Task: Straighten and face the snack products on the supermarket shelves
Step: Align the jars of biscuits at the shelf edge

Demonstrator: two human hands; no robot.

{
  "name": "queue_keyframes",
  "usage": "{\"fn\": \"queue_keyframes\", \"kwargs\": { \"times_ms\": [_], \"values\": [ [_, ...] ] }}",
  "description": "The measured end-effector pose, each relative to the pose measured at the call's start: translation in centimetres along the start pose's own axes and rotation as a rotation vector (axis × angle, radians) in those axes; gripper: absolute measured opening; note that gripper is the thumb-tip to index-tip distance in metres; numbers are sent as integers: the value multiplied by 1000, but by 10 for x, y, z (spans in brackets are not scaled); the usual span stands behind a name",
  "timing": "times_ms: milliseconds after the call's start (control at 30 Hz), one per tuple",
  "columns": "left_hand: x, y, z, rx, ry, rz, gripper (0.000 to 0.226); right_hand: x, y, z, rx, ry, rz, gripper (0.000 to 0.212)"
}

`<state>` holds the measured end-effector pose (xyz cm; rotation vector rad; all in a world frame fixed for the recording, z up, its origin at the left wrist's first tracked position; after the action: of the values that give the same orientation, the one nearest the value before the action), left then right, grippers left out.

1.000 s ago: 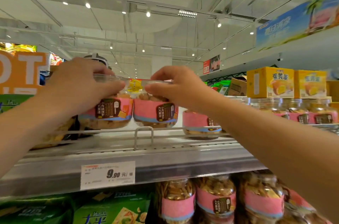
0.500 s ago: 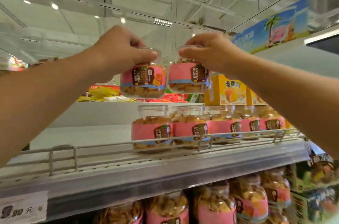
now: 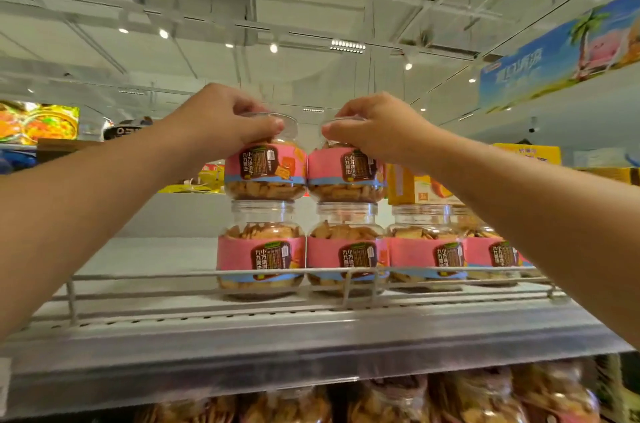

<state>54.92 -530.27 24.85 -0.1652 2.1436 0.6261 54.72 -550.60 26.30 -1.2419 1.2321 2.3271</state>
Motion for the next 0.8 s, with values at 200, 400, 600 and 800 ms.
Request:
{"fn": "queue_keyframes", "kwargs": {
  "times_ms": [200, 400, 600, 800],
  "values": [
    [2, -1, 4, 37, 3, -2, 17, 3, -3, 1, -11, -9, 13, 23],
    [6, -4, 5, 31, -36, -12, 16, 8, -5, 5, -18, -32, 29, 19],
    [9, -8, 4, -25, -30, 39, 16, 14, -5, 8, -4, -61, -3, 12],
    [49, 8, -30, -273, -332, -360, 47, 57, 12, 19, 153, 119, -272, 42]
  ]
}}
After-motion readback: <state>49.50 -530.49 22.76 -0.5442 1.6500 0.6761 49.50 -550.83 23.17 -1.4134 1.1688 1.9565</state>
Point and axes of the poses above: each hand's wrist, its own x-axis away from the middle knuckle, its own y-axis out of the back of the hand, z = x × y, the point moved 7 cm from there along -x, towards the middle knuckle
